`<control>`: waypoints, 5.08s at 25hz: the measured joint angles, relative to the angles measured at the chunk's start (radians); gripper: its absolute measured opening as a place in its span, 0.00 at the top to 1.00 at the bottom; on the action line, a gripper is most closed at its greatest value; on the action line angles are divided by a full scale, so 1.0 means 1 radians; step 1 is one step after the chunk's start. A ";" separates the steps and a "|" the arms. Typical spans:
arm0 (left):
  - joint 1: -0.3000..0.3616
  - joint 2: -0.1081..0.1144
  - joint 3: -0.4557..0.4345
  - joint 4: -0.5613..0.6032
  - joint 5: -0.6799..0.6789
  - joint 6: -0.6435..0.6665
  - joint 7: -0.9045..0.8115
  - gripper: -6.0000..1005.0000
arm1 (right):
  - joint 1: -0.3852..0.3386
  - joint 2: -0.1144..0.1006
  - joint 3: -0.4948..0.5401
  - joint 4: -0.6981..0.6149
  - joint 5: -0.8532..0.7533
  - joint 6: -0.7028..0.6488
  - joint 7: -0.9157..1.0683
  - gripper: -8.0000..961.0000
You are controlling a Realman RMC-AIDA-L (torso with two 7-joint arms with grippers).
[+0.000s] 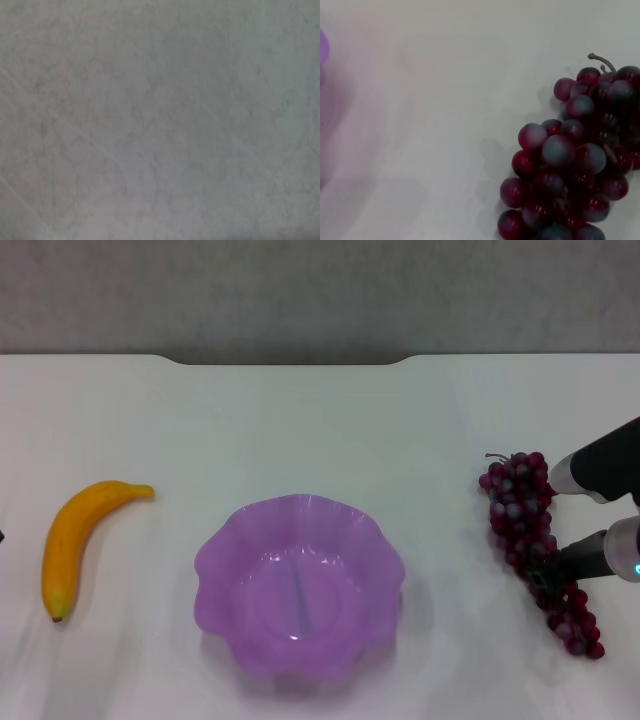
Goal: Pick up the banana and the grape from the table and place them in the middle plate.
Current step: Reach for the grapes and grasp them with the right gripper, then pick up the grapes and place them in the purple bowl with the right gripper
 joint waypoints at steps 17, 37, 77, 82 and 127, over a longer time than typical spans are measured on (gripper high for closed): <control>0.005 0.000 0.000 0.000 0.000 0.000 0.000 0.09 | -0.012 0.001 -0.001 -0.008 0.000 -0.057 -0.018 0.68; 0.007 0.000 0.000 0.000 -0.001 -0.001 0.000 0.09 | -0.040 0.007 -0.007 -0.022 0.003 -0.161 -0.014 0.75; 0.010 0.003 0.000 0.005 -0.004 -0.016 0.001 0.09 | -0.229 0.006 -0.372 -0.744 0.106 -0.287 -0.010 0.76; 0.005 0.003 0.000 0.005 -0.001 -0.014 0.001 0.09 | -0.225 0.006 -0.508 -0.764 0.107 -0.277 0.032 0.76; 0.009 0.002 0.000 0.000 -0.003 -0.003 0.029 0.09 | -0.200 0.005 -0.613 -0.648 0.135 -0.183 0.065 0.35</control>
